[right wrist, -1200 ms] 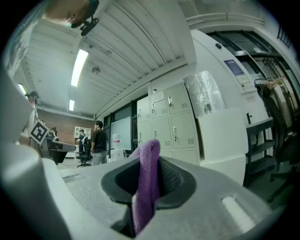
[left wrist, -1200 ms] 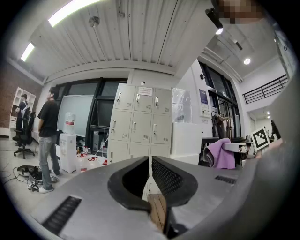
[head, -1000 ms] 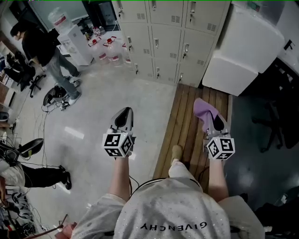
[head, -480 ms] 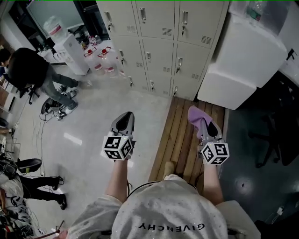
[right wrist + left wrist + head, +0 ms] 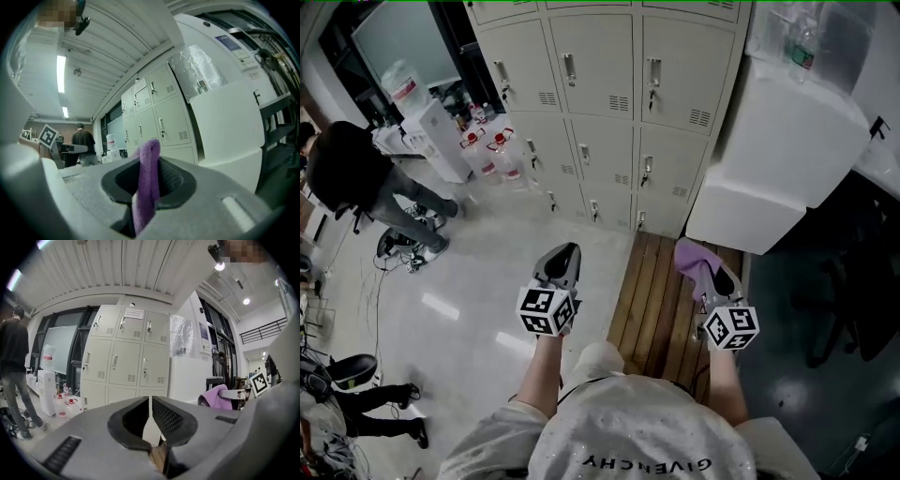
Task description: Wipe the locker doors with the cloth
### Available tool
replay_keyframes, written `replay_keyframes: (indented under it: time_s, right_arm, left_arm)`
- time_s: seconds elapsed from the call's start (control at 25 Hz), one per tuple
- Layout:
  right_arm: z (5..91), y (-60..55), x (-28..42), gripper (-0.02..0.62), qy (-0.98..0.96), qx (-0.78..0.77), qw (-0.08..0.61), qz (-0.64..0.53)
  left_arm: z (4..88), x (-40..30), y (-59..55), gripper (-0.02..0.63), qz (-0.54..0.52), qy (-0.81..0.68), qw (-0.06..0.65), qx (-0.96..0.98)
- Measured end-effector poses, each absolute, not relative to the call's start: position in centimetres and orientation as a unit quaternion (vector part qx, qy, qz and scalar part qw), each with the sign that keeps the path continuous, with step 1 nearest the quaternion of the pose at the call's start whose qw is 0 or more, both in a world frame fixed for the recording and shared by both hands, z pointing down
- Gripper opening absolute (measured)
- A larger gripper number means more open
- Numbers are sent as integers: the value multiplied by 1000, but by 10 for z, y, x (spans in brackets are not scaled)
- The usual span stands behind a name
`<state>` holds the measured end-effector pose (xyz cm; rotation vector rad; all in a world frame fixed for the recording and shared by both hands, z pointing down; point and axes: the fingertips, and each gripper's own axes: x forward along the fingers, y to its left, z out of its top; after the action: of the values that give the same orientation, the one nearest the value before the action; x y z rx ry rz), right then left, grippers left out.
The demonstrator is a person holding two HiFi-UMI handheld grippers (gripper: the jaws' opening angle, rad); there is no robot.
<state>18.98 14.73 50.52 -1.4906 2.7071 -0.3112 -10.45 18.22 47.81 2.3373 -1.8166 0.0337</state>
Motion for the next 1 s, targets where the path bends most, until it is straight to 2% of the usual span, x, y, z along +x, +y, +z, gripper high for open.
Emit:
replay_keyframes:
  time_s: [0.24, 0.52, 1.0]
  right_arm:
    - [503, 102, 182, 61, 872, -478, 27, -108]
    - [486, 24, 163, 61, 879, -467, 32, -93]
    - [473, -105, 123, 63, 881, -463, 48, -90]
  left_arm:
    - [476, -121, 132, 18, 5, -621, 106, 776]
    - [460, -114, 40, 18, -17, -597, 95, 797]
    - [453, -130, -99, 18, 5, -569, 84, 818]
